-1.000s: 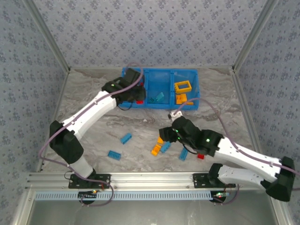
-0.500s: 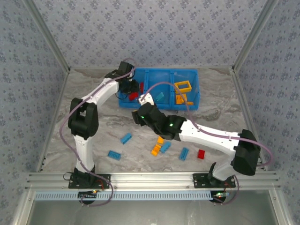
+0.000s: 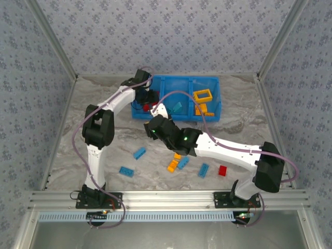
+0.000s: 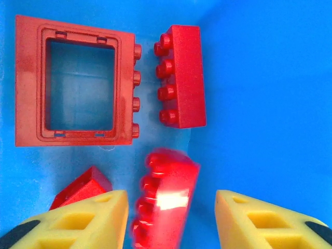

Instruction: Sort the legos into containers by color

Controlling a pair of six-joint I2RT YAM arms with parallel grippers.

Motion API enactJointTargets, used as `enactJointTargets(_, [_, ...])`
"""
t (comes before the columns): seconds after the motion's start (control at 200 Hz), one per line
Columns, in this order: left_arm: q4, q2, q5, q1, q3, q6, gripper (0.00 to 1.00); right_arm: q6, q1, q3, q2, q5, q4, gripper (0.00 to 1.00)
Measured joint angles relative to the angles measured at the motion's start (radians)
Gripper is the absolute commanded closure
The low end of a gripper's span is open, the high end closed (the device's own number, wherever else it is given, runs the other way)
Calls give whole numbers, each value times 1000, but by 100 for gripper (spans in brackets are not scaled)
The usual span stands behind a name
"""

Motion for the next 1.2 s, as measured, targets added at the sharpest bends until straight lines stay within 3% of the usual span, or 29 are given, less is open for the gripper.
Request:
enactJointTargets(0.205, [-2,-18,0,0,-18,-5,47,5,0,-10,-11,4,-12,35])
enactJointTargets(0.4, [-6,-157,-11,0,-68,-19,47,14,-8,-29,-67,15,-51,35])
enactJointTargets(0.6, [14,-427,-46,-23,-177,-31,45,60,-24,-49,-135,39,-110,35])
enactJointTargets(0.834, [26,-792,-61,-124,-392,-29,42,174,-31,-143,-198,48,-203,36])
enactJointTargets(0.959, [0,-959,-65,-162,-501,-23,36,249,-39,-166,-200,47,-251,35])
enactJointTargets(1.199, [-29,-1254,-41,-286,-726,-16,36,429,-116,-174,-123,-45,-352,35])
